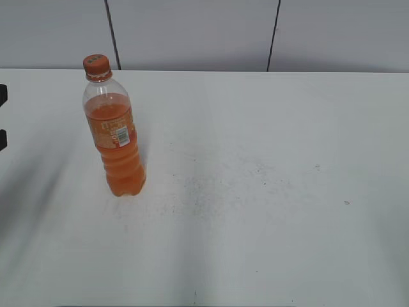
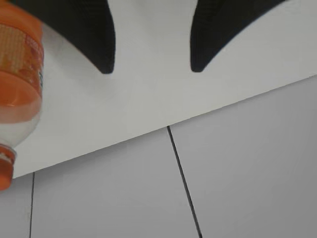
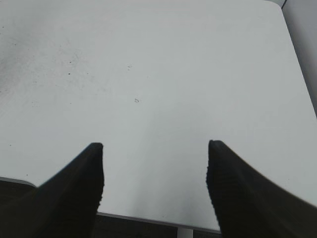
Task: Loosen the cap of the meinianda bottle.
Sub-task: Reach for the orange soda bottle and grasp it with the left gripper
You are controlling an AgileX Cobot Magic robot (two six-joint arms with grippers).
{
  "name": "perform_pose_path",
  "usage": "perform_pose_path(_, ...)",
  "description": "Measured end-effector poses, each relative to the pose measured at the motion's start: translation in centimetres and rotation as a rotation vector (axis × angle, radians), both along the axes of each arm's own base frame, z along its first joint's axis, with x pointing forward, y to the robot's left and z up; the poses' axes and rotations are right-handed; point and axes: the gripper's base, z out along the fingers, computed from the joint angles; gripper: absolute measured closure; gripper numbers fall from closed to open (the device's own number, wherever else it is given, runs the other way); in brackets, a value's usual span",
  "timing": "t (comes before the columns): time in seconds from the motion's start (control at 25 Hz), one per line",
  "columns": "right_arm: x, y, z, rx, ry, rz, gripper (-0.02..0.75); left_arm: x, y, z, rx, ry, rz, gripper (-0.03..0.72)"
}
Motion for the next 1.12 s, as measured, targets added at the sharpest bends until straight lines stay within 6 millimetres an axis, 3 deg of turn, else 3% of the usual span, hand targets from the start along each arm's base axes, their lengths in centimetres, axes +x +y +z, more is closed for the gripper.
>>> perform_pose_path(0.12,0.0,0.0,0.0,0.0,0.0,0.0,0.246,0.0,0.0,0.0,0.024,-0.003,-0.014,0.295)
perform_pose_path(0.24,0.0,0.0,0.0,0.0,0.0,0.0,0.246,0.0,0.0,0.1,0.014,-0.015,-0.014,0.105)
perform_pose_path(0.32,0.0,0.0,0.0,0.0,0.0,0.0,0.246,0.0,0.0,0.1,-0.002,-0.014,-0.015,0.048)
perform_pose_path(0.52,0.0,0.0,0.0,0.0,0.0,0.0,0.246,0.5,-0.6,-0.9,0.017,0.026,-0.084,0.042)
perform_pose_path(0.76,0.0,0.0,0.0,0.0,0.0,0.0,0.246,1.8,-1.9,-4.2,-0.019,0.095,-0.295,0.055)
perform_pose_path(1.12,0.0,0.0,0.0,0.0,0.0,0.0,0.246,1.7,0.2,-7.0,-0.126,0.197,-0.541,0.094)
